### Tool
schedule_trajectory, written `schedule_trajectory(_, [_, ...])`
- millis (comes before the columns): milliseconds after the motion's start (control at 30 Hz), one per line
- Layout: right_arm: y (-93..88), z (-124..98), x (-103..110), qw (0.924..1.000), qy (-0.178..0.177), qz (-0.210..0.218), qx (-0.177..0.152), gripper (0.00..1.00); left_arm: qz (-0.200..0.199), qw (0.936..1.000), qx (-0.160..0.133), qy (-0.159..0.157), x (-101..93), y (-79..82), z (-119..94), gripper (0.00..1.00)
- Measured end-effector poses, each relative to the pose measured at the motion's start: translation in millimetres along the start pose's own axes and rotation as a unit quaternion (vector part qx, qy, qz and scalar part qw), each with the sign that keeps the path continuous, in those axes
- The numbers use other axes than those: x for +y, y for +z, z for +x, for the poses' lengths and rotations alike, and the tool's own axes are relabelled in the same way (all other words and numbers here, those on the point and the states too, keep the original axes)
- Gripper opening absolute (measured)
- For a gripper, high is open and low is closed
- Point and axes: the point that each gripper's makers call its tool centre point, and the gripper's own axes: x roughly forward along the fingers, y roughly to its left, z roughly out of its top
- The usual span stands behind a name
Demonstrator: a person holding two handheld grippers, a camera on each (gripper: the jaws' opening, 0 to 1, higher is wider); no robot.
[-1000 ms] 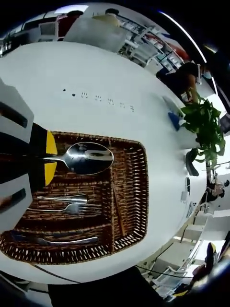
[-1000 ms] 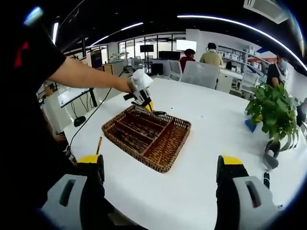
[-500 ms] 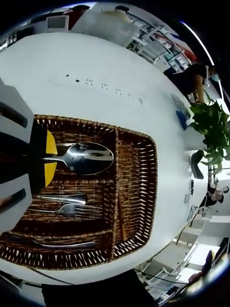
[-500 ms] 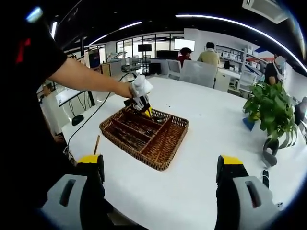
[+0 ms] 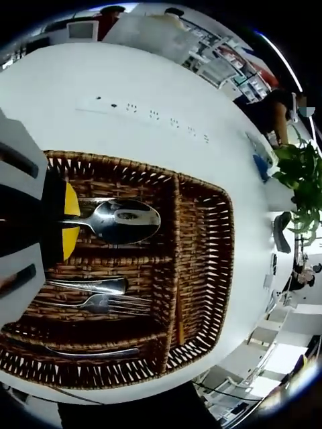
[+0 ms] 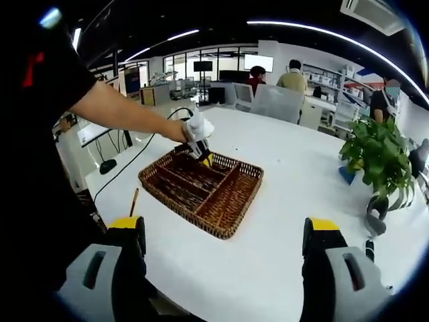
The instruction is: Arrange the knives, forks, and spoons in their matching storage slots by inserting each utensil handle-first until every utensil is classified and aligned in the correct compartment
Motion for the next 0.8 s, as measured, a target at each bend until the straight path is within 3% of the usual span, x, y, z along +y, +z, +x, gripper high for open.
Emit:
schedule_trajectory(167, [1.6, 1.7, -0.1, 1.0, 0.001, 0.001, 0.0, 0.99, 0.009, 1.0, -0.004, 0.001, -4.2, 2.7, 2.0, 0.0])
schedule_trajectory(267, [1.5, 2.8, -0.8, 1.0, 0.001, 0.002, 0.001, 0.99, 0.02, 0.9997, 0.012, 0.005, -5.2, -4.3, 5.4, 0.0])
schedule_trajectory(333, [2.7, 2.4, -1.2, 1.0, 0.0, 0.004, -0.002, 0.99, 0.011, 0.9999, 0.0, -0.001, -4.3, -1.0, 4.2, 0.0])
schedule_trajectory(400, [2.5, 2.2, -1.1, 1.0, -0.001, 0.006, -0.003, 0.99, 0.035, 0.9994, 0.005, -0.001, -6.1, -0.2, 2.2, 0.01])
schedule_trajectory(500, [0.0, 2.8, -0.6, 1.0, -0.001, 0.005, 0.0, 0.99, 0.024, 0.9996, 0.01, -0.006, -3.9, -0.3, 3.0, 0.01])
schedule_trajectory(633, [2.4, 2.7, 2.2, 1.0, 0.001, 0.003, -0.002, 0.99, 0.039, 0.9991, 0.018, -0.007, -3.0, -0.5, 3.5, 0.02])
schedule_trajectory(800, [1.6, 1.5, 3.2, 1.0, 0.001, 0.002, -0.001, 0.99, 0.027, 0.9995, 0.004, -0.013, 0.0, -0.1, -1.5, 0.03])
